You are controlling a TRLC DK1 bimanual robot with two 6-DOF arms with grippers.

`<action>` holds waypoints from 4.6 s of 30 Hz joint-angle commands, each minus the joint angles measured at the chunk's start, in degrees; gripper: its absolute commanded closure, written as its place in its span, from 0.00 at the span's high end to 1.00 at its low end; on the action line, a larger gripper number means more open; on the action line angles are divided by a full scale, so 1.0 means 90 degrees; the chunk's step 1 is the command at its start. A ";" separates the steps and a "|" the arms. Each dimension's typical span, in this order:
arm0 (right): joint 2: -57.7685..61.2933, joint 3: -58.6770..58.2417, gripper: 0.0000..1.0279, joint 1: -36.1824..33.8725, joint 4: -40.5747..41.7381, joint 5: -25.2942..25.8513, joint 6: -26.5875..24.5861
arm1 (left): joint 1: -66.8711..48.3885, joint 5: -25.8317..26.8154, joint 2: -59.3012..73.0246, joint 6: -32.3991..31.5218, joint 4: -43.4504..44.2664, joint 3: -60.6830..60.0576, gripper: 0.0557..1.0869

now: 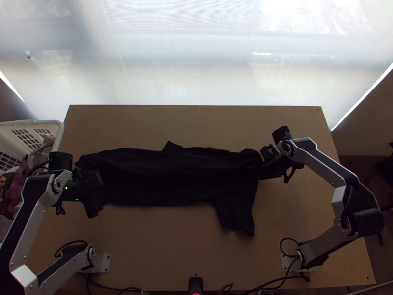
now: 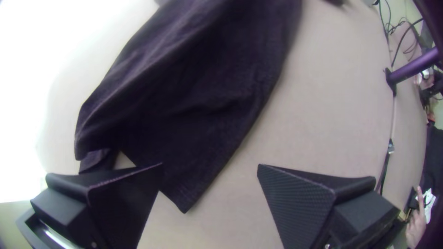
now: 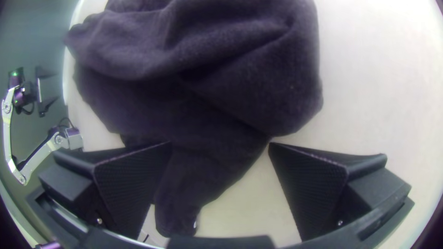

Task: Fold the t-shirt

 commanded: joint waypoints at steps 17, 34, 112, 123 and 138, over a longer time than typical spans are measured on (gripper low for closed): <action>0.0388 -0.0166 0.93 0.0015 0.0530 -0.0023 -0.0079 | -0.0521 -0.0414 -0.0882 0.1320 0.1783 -0.1970 0.95; 0.0613 -0.0205 0.90 0.0201 0.0686 -0.0189 -0.0069 | -0.0443 -0.0697 -0.0433 0.1300 0.3326 -0.2419 0.95; -0.5100 0.4873 0.03 0.0015 -0.3083 -0.0707 0.0390 | -0.0394 0.2340 -0.1283 -0.4686 -0.0463 0.6575 0.04; -0.4553 0.7315 0.03 -0.0561 -0.2937 -0.0775 0.0360 | -0.0619 0.2389 -0.1556 -0.6375 0.0651 0.7210 0.04; -0.4924 0.4883 0.03 -0.0698 -0.1140 -0.0814 0.0370 | -0.0521 0.2174 -0.1966 -0.6620 0.2106 0.5286 0.04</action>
